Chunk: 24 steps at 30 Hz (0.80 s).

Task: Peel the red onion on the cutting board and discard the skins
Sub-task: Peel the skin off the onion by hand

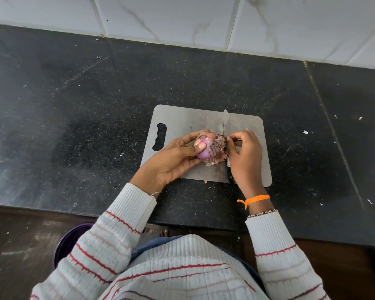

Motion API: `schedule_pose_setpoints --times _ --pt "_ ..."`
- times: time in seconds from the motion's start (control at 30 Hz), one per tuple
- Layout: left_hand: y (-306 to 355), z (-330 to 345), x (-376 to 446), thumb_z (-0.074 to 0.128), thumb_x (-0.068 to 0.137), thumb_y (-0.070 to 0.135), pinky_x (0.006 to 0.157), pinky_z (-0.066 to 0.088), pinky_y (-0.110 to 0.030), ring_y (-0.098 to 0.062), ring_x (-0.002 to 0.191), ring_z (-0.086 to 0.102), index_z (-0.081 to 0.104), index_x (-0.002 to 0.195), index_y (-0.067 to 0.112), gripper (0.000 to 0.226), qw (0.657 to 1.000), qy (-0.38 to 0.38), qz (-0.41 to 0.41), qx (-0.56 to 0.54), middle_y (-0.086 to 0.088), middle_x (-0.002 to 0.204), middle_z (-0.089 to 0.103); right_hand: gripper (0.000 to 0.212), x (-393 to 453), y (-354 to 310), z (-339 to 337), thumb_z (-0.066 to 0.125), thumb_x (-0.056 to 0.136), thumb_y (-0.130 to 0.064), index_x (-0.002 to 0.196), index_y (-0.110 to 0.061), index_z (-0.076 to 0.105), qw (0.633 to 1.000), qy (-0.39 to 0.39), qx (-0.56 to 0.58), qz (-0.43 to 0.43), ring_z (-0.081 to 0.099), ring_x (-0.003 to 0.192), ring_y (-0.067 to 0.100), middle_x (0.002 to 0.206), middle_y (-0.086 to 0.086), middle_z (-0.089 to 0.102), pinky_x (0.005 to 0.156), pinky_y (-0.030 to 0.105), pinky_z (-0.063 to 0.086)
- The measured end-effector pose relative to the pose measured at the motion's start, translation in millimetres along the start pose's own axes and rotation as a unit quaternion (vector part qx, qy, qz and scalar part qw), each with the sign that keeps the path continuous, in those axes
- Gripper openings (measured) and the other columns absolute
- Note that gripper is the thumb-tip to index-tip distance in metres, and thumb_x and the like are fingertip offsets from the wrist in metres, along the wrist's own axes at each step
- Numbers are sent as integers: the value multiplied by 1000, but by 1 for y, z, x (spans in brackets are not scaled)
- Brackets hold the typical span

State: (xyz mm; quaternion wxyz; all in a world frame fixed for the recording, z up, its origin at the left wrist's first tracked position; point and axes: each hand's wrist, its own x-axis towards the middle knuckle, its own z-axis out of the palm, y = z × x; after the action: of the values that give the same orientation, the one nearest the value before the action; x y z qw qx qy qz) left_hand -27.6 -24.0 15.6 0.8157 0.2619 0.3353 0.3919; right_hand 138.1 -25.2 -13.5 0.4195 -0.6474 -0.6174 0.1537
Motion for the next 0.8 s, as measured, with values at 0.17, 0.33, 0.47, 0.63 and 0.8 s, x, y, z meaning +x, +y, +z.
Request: schedule_pose_setpoints --times 0.17,0.33,0.47,0.63,0.8 --pt "-1 -1 4 50 84 -9 77 56 -21 -14 87 67 55 118 8 39 999 41 0 -6 -8 106 64 15 0 -6 1 52 92 -15 91 -14 67 991 -47 107 65 65 88 18 94 4 68 78 27 54" --pt "0 -1 5 53 85 0 73 57 -22 -14 79 67 51 123 2 37 998 62 -15 -6 -10 99 64 13 0 -23 -3 57 92 -20 97 -24 67 939 -97 292 155 66 99 19 103 2 70 81 42 56" --pt "1 1 3 48 88 -3 78 55 -40 -27 90 66 48 124 1 36 998 55 -27 -7 -16 104 62 21 0 -21 -6 58 87 -2 87 -20 69 942 -63 289 158 67 91 14 92 0 71 74 24 54" --pt "2 3 2 47 86 -10 75 56 -37 -27 95 62 44 128 2 45 998 53 -16 -1 -17 116 56 20 4 -8 -6 58 86 0 90 -15 70 992 -9 97 78 65 84 13 91 1 69 75 20 52" --pt "1 6 2 61 75 -9 72 59 -32 -22 92 65 50 124 7 52 993 95 23 61 -16 124 55 12 1 -19 -9 60 86 -6 91 -10 70 997 17 66 -37 60 84 6 89 1 67 76 15 48"
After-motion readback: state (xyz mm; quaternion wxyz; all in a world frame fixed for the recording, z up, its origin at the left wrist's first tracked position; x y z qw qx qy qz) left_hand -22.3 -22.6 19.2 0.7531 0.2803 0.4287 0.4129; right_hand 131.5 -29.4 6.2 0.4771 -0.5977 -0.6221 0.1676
